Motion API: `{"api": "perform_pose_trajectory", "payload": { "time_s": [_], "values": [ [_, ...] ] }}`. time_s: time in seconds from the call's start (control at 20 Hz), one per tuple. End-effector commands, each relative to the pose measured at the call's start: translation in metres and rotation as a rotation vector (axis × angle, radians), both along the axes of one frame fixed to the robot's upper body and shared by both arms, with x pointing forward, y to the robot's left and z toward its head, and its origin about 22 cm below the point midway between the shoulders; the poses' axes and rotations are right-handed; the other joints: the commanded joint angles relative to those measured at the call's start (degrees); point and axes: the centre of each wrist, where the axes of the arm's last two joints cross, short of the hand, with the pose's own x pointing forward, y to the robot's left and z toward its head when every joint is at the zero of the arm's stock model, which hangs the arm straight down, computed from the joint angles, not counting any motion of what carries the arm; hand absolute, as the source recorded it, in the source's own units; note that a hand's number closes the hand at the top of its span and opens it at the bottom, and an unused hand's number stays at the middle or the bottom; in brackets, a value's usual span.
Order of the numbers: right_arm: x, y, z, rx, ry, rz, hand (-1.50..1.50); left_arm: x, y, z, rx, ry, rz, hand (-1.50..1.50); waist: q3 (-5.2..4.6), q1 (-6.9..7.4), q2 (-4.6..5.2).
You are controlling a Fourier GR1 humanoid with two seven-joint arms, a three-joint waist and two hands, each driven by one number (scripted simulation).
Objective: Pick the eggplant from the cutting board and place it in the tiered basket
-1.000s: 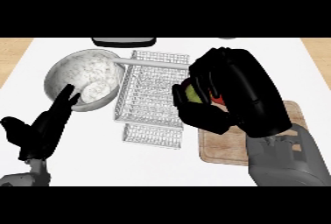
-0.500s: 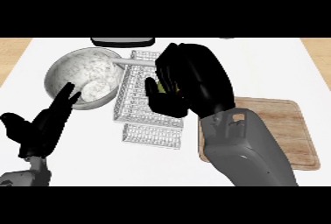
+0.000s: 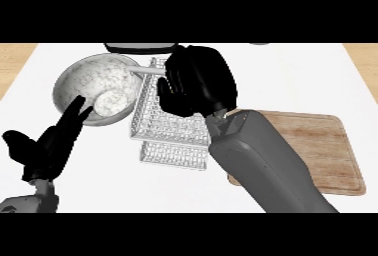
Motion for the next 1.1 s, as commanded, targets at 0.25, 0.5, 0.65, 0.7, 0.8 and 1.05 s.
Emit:
{"api": "perform_pose_trajectory", "payload": {
  "time_s": [0.25,0.5,0.65,0.7,0.8,1.05],
  "values": [
    [0.024,0.013,-0.025,0.157,-0.120,-0.098,1.50,0.015,0.002,0.010,-0.016,0.000,-0.007,0.00,-0.04,0.65,0.61],
    [0.033,0.028,-0.036,0.137,-0.108,-0.068,-1.50,-0.001,0.006,-0.001,0.000,0.006,-0.017,0.00,-0.05,0.74,0.45],
    [0.032,0.030,-0.041,0.111,-0.107,-0.053,-1.50,0.005,-0.020,-0.009,-0.005,0.024,-0.015,0.00,-0.04,0.29,0.39],
    [0.041,0.030,-0.016,0.136,-0.111,-0.055,-1.50,0.001,-0.006,0.005,-0.019,0.013,-0.019,0.00,-0.04,0.33,0.32],
    [0.035,0.041,-0.020,0.188,-0.087,-0.059,-1.50,-0.010,-0.013,0.002,0.002,0.024,-0.030,0.00,-0.04,1.05,0.37],
    [0.038,0.023,-0.004,0.396,-0.058,-0.070,-1.50,0.008,-0.004,0.011,0.003,0.019,0.005,0.00,-0.01,-0.04,0.34]
  ]
}}
